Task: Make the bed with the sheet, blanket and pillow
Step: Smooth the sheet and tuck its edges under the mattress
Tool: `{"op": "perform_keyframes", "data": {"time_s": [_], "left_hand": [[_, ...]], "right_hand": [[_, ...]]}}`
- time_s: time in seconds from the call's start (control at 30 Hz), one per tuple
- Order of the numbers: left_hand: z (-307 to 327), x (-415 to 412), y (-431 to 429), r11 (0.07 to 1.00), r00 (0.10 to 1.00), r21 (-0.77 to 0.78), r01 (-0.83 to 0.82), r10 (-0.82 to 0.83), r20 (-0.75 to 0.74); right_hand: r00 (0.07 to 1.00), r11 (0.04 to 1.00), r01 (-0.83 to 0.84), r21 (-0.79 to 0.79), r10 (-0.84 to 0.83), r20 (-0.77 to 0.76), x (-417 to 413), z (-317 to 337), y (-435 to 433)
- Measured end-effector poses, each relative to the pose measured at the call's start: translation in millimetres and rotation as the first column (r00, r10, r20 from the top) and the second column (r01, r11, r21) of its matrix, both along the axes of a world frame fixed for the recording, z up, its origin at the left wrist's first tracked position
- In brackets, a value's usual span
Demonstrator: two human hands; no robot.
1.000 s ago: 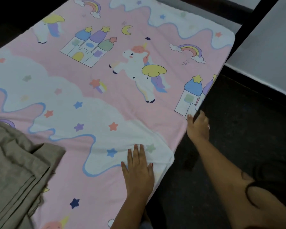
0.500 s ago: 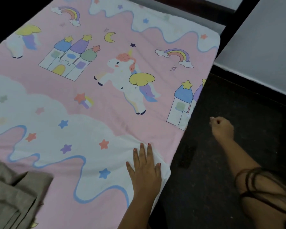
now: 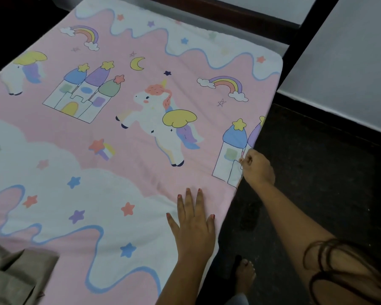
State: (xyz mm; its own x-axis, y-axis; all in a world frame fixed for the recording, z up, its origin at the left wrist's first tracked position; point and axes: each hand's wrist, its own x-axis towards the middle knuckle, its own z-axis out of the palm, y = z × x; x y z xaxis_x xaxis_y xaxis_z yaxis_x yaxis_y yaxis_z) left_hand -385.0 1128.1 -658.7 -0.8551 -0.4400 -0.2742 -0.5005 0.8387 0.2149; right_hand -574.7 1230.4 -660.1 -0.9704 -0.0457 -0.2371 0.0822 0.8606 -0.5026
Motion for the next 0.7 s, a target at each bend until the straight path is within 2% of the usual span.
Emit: {"op": "perform_keyframes", "data": {"time_s": [0.13, 0.27, 0.43, 0.53, 0.67, 0.7], "left_hand": [[6.2, -19.0, 7.9, 0.999, 0.999, 0.015, -0.046, 0.046, -0.012], [14.4, -31.0, 13.1, 0.998, 1.000, 0.051, -0.026, 0.027, -0.015], [18.3, -36.6, 11.6, 0.988, 0.995, 0.147, -0.048, 0.034, 0.098], [13.0, -41.5, 11.3, 0.975, 0.989, 0.215, -0.055, 0.023, 0.147], [15.1, -55.1, 12.8, 0.991, 0.998, 0.131, -0.037, 0.030, 0.054], [14.5, -60.2, 12.2, 0.990, 0.997, 0.139, -0.020, 0.009, 0.080]], "right_hand": [[0.994, 0.992, -0.113, 0.058, 0.114, 0.000, -9.5, 4.6, 10.8], [0.999, 1.000, -0.026, 0.002, 0.026, 0.029, -25.7, 3.8, 23.6], [0.991, 0.986, 0.073, -0.152, -0.055, 0.121, -32.5, -2.3, 27.7], [0.987, 0.962, 0.140, -0.234, -0.119, 0.104, -46.8, -1.6, 33.0], [0.990, 0.957, 0.130, -0.259, -0.113, 0.080, -76.7, -0.1, 23.4], [0.991, 0.961, 0.124, -0.248, -0.109, 0.074, -83.8, -0.4, 19.5]]}}
